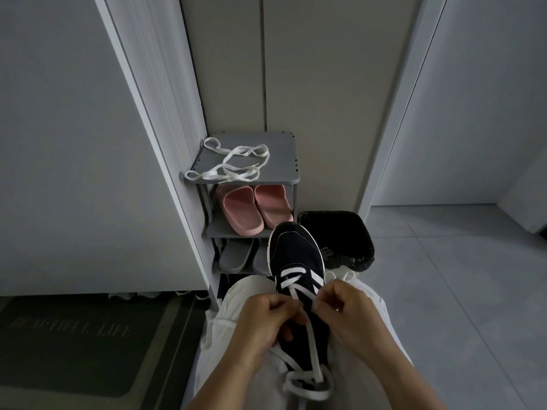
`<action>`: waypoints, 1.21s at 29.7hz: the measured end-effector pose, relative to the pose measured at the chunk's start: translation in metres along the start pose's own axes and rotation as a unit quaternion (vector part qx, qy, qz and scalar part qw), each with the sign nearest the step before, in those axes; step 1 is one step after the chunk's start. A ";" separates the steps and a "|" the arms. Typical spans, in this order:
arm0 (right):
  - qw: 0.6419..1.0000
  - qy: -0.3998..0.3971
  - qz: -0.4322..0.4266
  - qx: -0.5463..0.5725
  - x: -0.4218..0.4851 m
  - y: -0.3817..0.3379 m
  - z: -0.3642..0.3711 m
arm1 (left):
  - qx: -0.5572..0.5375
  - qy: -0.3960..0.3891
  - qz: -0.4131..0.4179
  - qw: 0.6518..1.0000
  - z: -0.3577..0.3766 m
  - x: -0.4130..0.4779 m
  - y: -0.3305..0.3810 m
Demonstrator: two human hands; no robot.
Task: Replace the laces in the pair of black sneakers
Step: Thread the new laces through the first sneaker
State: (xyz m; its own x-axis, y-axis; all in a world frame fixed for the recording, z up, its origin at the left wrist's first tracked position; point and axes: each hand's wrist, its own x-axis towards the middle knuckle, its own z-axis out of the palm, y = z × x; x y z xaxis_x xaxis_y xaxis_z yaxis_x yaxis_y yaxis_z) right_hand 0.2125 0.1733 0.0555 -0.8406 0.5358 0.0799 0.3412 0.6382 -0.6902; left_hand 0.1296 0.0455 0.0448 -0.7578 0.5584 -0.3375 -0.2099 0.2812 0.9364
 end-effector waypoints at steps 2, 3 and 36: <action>0.998 0.005 -0.009 -0.054 0.001 -0.004 0.001 | 0.017 0.001 0.004 1.000 0.002 -0.001 0.000; 0.994 -0.008 -0.016 -0.107 0.001 -0.004 0.003 | 0.020 0.004 0.005 1.000 0.002 -0.002 0.000; 0.873 -0.246 0.023 0.420 0.015 -0.011 -0.034 | 0.290 0.082 0.287 0.909 -0.012 0.005 0.007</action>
State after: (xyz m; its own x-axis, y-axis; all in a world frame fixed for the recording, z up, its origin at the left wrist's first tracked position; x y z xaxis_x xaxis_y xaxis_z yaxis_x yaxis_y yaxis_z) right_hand 0.2108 0.1931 0.0888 -0.9837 0.1154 -0.1382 0.1243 -0.1201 -0.9850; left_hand 0.1175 0.0409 0.0506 -0.7311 0.6328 0.2549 0.5749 0.3701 0.7298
